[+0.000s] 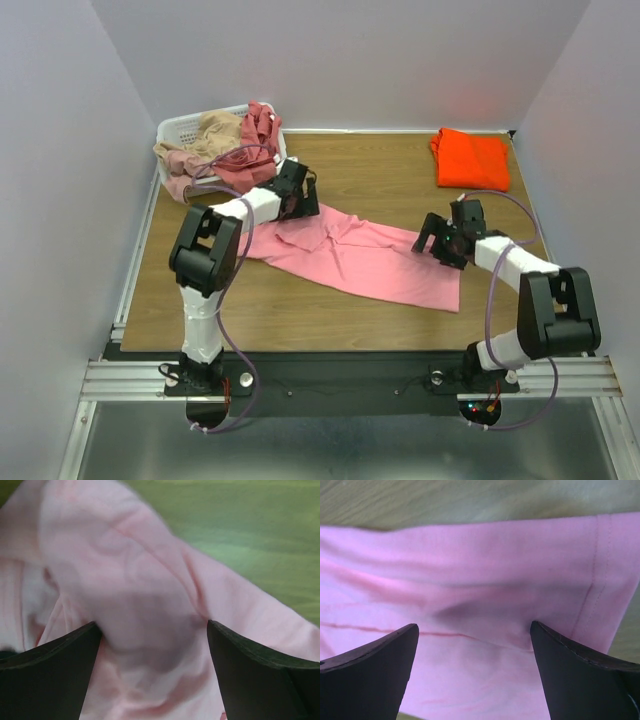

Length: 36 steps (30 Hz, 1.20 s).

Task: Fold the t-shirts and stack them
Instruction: Fold the tshirt

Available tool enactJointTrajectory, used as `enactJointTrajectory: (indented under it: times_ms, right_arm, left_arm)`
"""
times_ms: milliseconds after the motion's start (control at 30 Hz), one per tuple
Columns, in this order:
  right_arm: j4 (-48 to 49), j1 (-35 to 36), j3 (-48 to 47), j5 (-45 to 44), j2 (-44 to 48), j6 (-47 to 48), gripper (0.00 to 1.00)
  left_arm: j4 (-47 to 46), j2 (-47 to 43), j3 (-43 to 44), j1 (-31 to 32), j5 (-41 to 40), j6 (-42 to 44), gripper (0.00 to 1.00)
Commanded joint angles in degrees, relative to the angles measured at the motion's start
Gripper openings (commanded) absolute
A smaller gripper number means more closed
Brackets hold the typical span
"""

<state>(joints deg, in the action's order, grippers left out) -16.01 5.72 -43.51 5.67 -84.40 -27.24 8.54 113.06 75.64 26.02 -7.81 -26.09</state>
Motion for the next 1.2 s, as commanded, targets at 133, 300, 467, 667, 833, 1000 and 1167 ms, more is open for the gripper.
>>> enactJointTrajectory:
  times_ms: [133, 300, 467, 667, 833, 1000, 1167]
  right_arm:
    - [-5.6, 7.81, 15.98, 12.6, 12.58, -8.25, 1.0]
    - [-6.58, 19.05, 22.67, 15.86, 19.62, -16.86, 1.0]
    - [-5.7, 31.51, 22.24, 15.26, 15.42, -16.52, 1.0]
    - [-3.06, 49.97, 18.46, 15.6, 7.15, -19.07, 1.0]
    - [-2.8, 54.57, 18.81, 18.41, 8.19, -18.37, 1.0]
    - [-3.32, 54.84, 17.23, 18.94, 15.12, -17.84, 1.0]
    - [-4.03, 54.84, 11.36, 19.29, 17.51, -17.23, 1.0]
  left_arm:
    - [16.31, 23.5, 36.64, 6.84, 5.36, 1.92, 0.99]
    - [26.54, 38.19, 65.47, 8.79, 10.76, 0.69, 0.99]
    - [14.33, 38.29, 59.9, 8.17, 17.92, -7.12, 0.99]
    - [12.39, 42.77, 66.13, 7.29, 19.41, -16.44, 0.99]
    - [10.01, 41.64, 64.55, 6.85, 16.79, -22.07, 0.99]
    - [8.17, 41.02, 64.64, 6.5, 15.28, -23.48, 0.99]
    - [4.83, 40.49, 66.22, 5.89, 13.7, -24.45, 0.99]
